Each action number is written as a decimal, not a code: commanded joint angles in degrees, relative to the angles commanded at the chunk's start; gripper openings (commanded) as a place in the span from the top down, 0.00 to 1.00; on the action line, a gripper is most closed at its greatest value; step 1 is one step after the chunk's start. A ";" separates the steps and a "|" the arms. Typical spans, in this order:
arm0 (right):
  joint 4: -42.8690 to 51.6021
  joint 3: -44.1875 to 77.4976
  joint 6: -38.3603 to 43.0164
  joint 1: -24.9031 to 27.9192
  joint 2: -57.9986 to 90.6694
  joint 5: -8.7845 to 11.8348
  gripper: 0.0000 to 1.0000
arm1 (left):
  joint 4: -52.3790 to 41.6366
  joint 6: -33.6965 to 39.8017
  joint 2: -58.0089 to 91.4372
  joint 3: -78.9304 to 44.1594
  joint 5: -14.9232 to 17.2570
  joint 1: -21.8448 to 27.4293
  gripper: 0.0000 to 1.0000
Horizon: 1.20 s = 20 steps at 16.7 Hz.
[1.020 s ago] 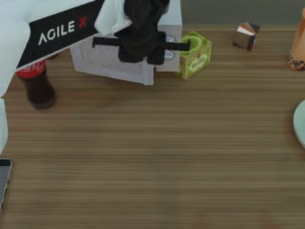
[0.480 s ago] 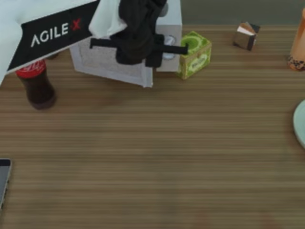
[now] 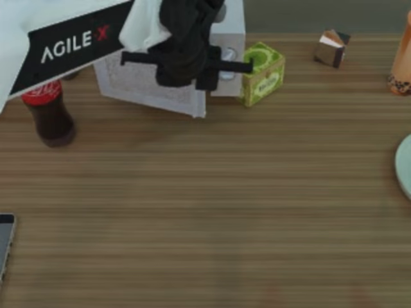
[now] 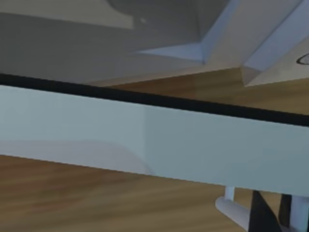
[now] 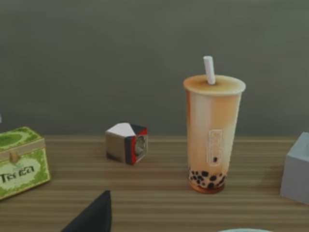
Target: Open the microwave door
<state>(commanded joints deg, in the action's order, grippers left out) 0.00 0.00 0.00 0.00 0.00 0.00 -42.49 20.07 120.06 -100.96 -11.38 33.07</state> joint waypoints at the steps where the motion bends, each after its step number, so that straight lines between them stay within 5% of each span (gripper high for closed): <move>1: 0.00 0.00 0.00 0.00 0.00 0.00 0.00 | 0.00 0.00 0.00 0.00 0.00 0.00 1.00; 20: 0.00 0.00 0.00 0.00 0.00 0.00 0.00 | 3.49 -5.92 -4.83 7.31 3.18 -1.00 1.00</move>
<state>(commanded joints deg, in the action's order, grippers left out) 0.00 0.00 0.00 0.00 0.00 0.00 -38.99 14.15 115.23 -93.65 -8.21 32.07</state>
